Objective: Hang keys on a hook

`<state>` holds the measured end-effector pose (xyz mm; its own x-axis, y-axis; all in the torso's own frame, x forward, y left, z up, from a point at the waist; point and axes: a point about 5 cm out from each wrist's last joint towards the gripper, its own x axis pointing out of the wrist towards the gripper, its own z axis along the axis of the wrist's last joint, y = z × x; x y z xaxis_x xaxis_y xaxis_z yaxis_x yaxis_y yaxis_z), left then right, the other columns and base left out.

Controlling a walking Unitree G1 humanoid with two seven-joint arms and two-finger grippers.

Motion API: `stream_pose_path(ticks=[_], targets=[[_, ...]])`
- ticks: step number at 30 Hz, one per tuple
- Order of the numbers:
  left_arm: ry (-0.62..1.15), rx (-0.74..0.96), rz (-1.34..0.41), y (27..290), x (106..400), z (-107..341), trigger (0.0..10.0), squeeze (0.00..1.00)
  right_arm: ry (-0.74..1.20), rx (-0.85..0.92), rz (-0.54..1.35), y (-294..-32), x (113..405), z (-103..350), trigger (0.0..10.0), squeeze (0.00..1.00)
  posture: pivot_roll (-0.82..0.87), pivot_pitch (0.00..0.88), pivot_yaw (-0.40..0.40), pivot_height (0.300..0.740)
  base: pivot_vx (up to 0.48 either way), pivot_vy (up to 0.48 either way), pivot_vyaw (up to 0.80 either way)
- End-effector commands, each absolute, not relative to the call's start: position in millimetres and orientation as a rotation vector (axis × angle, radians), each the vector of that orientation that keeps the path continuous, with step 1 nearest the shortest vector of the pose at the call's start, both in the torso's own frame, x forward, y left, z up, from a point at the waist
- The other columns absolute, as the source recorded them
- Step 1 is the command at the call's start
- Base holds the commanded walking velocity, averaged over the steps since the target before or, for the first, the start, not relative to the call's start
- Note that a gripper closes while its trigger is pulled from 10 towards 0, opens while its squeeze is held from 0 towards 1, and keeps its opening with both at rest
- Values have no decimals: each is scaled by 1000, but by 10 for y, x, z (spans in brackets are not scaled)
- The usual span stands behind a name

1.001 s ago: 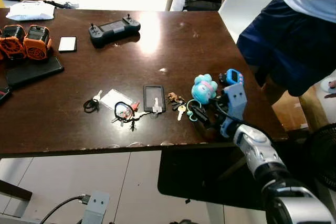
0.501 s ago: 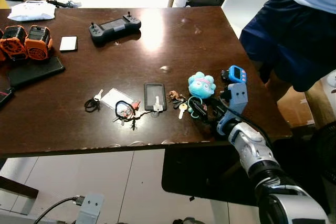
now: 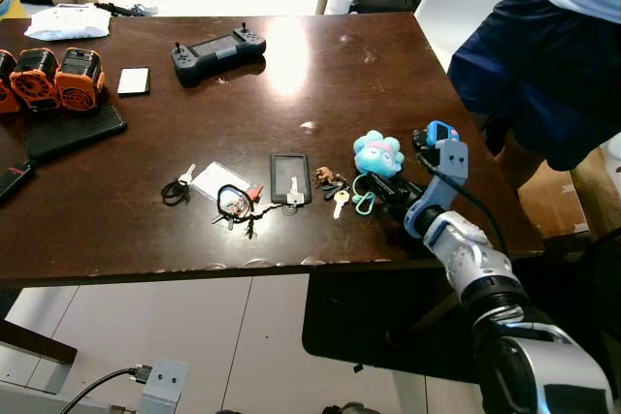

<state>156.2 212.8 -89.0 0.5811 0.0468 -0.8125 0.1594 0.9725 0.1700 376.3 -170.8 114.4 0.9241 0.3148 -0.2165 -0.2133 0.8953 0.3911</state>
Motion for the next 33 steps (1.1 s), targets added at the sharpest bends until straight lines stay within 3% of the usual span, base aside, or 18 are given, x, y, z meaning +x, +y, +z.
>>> stream_pose_path(ticks=[1, 18, 24, 31, 33], targets=[[1012, 227, -87, 2104, 1407, -959, 10000, 0, 512, 419, 245, -1680, 3531, 678, 0, 0, -9, 133, 57, 740, 0, 0, 0], [1002, 208, -101, 2017, 1437, -963, 10000, 0, 611, 414, 254, -1766, 3501, 679, 0, 0, -22, 130, 35, 740, 0, 0, 0], [974, 191, -71, 2027, 1508, -933, 10000, 0, 437, 325, 411, -1721, 3557, 876, 0, 0, -19, 114, 27, 740, 0, 0, 0], [877, 114, 48, 2203, 1718, -803, 10000, 0, 248, 267, 573, -1753, 3563, 1216, 0, 0, -16, 100, 20, 740, 0, 0, 0], [809, 61, 126, 2361, 1823, -706, 10000, 0, 173, 216, 610, -1851, 3542, 1408, 0, 0, -15, 87, 15, 740, 0, 0, 0]])
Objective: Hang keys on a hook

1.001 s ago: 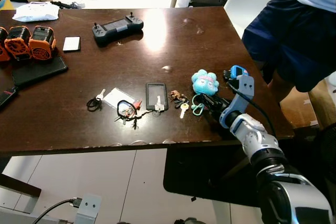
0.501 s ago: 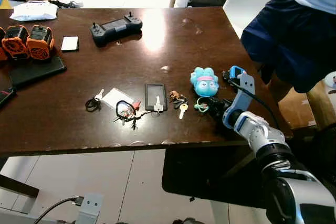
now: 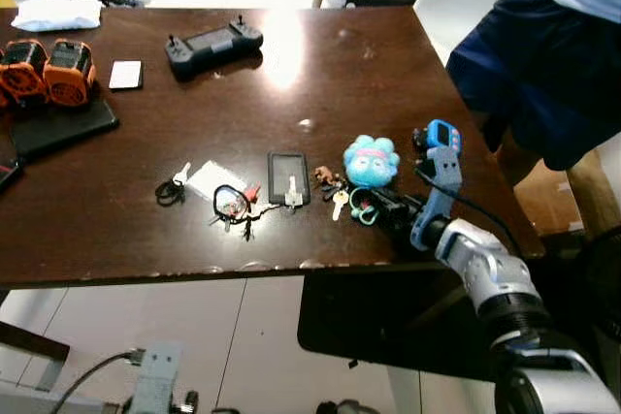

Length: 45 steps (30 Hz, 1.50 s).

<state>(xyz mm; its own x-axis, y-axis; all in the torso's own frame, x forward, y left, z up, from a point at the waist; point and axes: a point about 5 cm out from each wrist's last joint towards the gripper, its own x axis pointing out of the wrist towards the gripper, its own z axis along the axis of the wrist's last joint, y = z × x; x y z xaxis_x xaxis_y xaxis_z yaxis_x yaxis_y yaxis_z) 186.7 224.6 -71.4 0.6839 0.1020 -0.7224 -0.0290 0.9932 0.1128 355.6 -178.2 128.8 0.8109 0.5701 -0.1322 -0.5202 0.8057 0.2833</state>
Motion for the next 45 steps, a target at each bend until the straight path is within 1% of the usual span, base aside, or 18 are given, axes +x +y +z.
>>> stream_pose_path(ticks=[1, 6, 10, 16, 18, 19, 20, 24, 26, 27, 32, 36, 37, 38, 40, 41, 42, 45], targets=[[780, 46, 163, 2448, 1859, -660, 10000, 0, 144, 198, 617, -1901, 3531, 1495, 0, 0, -15, 82, 15, 740, 0, 0, 0], [727, 34, 279, 2749, 1877, -543, 10000, 0, 82, 149, 583, -2075, 3528, 1732, 0, 0, -12, 79, 14, 740, 0, 0, 0], [731, 36, 317, 2844, 1839, -527, 10000, 0, 57, 135, 575, -2112, 3522, 1808, 0, 0, -11, 78, 19, 740, 0, 0, 0], [806, 50, 454, 3098, 1562, -564, 10000, 0, -14, 153, 575, -2090, 3501, 2003, 0, 0, -13, 74, 21, 740, 0, 0, 0], [806, 50, 454, 3098, 1562, -564, 10000, 0, -14, 153, 575, -2090, 3501, 2003, 0, 0, -13, 74, 21, 740, 0, 0, 0], [830, 42, 555, 3251, 1419, -553, 10000, 0, -20, 153, 574, -2078, 3488, 2028, 0, 0, -9, 74, 21, 740, 0, 0, 0], [806, 14, 610, 3359, 1364, -513, 10000, 0, -18, 152, 566, -2085, 3491, 2028, 0, 0, -8, 74, 17, 740, 0, 0, 0], [743, -54, 640, 3476, 1345, -442, 10000, 0, -14, 152, 556, -2098, 3498, 2028, 0, 0, -3, 73, 14, 740, 0, 0, 0], [611, -156, 528, 3528, 1448, -325, 10000, 0, -11, 156, 553, -2114, 3504, 2049, 0, 0, 0, 76, 9, 740, 0, 0, 0], [611, -156, 528, 3528, 1448, -325, 10000, 0, -11, 156, 553, -2114, 3504, 2049, 0, 0, 0, 76, 9, 740, 0, 0, 0], [307, -304, 245, 3730, 1598, 72, 10000, 0, -13, 158, 557, -2150, 3509, 2121, 0, 0, 9, 75, -4, 740, 0, 0, 0], [185, -373, 110, 3783, 1639, 247, 10000, 0, -7, 155, 549, -2170, 3520, 2137, 0, 0, 10, 74, -4, 740, 0, 0, 0], [114, -396, -11, 3781, 1662, 368, 10000, 0, -2, 152, 543, -2181, 3531, 2145, 0, 0, 13, 75, -6, 740, 0, 0, 0], [114, -396, -11, 3781, 1662, 368, 10000, 0, -2, 152, 543, -2181, 3531, 2145, 0, 0, 13, 75, -6, 740, 0, 0, 0], [22, -389, -234, 3721, 1686, 574, 10000, 0, 0, 149, 541, -2185, 3551, 2172, 0, 0, 17, 76, -8, 740, 0, 0, 0], [22, -389, -234, 3721, 1686, 574, 10000, 0, 0, 149, 541, -2185, 3551, 2172, 0, 0, 17, 76, -8, 740, 0, 0, 0], [-42, -339, -415, 3576, 1755, 777, 10000, 0, -23, 168, 552, -2165, 3571, 2245, 0, 0, 22, 75, -10, 740, 0, 0, 0], [-86, -312, -483, 3475, 1836, 890, 10000, 0, -55, 201, 575, -2125, 3582, 2310, 0, 0, 24, 75, -12, 740, 0, 0, 0]])
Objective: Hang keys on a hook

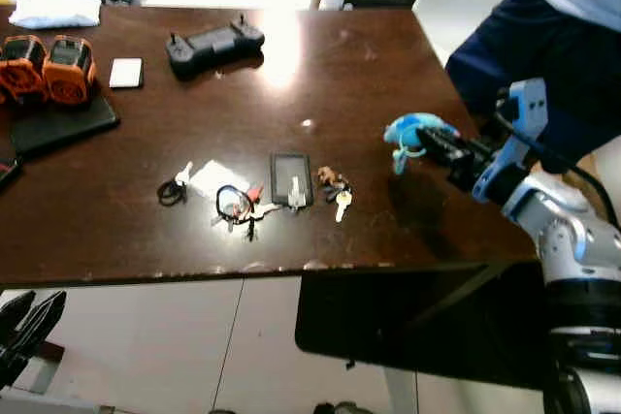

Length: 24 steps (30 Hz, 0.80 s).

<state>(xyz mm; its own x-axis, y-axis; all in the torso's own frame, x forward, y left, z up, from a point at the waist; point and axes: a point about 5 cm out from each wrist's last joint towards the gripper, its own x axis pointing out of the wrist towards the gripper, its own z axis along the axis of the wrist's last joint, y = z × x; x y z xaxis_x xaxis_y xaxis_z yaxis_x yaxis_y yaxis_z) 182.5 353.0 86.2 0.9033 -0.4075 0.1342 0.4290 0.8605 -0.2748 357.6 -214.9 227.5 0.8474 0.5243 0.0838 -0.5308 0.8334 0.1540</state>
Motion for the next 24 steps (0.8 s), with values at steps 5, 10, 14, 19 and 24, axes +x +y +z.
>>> stream_pose_path(ticks=[5, 10, 14, 19, 24], targets=[[-212, -291, -587, 3296, 2001, 1087, 10000, 0, -100, 230, 614, -1954, 3602, 2354, 0, 0, 30, 72, -21, 740, 0, 0, 0], [-372, -308, -724, 2968, 2209, 1354, 10000, 0, -137, 211, 650, -1717, 3626, 2353, 0, 0, 36, 66, -26, 740, 0, 0, 160], [-420, -349, -779, 2391, 2491, 1501, 10000, 0, -151, 208, 692, -1568, 3651, 2356, 0, 0, 42, 61, -31, 740, 0, 0, 800], [-395, -333, -743, 1985, 2710, 1412, 10000, 0, -164, 226, 733, -1521, 3655, 2413, 0, 0, 46, 53, -36, 740, 0, 0, 800], [-372, -284, -752, 1710, 2802, 1388, 10000, 0, -154, 229, 789, -1447, 3634, 2409, 0, 0, 45, 45, -40, 740, 0, 0, 800]])
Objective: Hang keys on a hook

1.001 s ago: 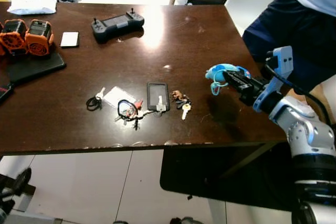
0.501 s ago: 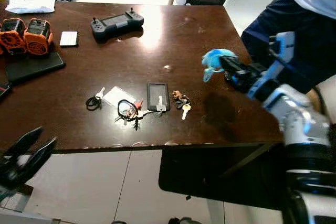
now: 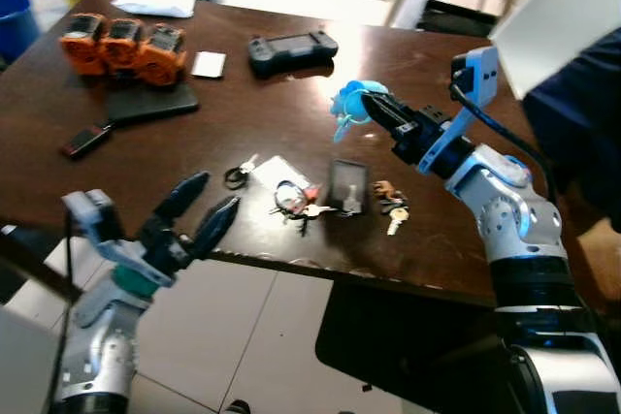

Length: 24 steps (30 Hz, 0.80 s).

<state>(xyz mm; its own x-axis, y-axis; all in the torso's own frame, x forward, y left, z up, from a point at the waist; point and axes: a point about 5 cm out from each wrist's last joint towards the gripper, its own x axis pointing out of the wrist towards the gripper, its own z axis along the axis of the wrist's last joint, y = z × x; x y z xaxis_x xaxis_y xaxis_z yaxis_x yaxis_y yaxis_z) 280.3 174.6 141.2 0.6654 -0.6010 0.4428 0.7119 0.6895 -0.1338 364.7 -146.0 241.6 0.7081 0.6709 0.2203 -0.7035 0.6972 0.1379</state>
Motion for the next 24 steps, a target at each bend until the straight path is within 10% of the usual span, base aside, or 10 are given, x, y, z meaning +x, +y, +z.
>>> stream_pose_path(ticks=[1, 24], targets=[[-359, -260, -759, 1644, 2813, 1394, 10000, 0, -152, 225, 813, -1418, 3620, 2403, 0, 0, 44, 42, -41, 740, 0, 0, 800], [-470, -26, -701, 1393, 3009, 1908, 10000, 0, -123, 257, 1053, -1327, 3400, 2370, 0, 0, 27, 51, -28, 740, 0, 0, 800]])
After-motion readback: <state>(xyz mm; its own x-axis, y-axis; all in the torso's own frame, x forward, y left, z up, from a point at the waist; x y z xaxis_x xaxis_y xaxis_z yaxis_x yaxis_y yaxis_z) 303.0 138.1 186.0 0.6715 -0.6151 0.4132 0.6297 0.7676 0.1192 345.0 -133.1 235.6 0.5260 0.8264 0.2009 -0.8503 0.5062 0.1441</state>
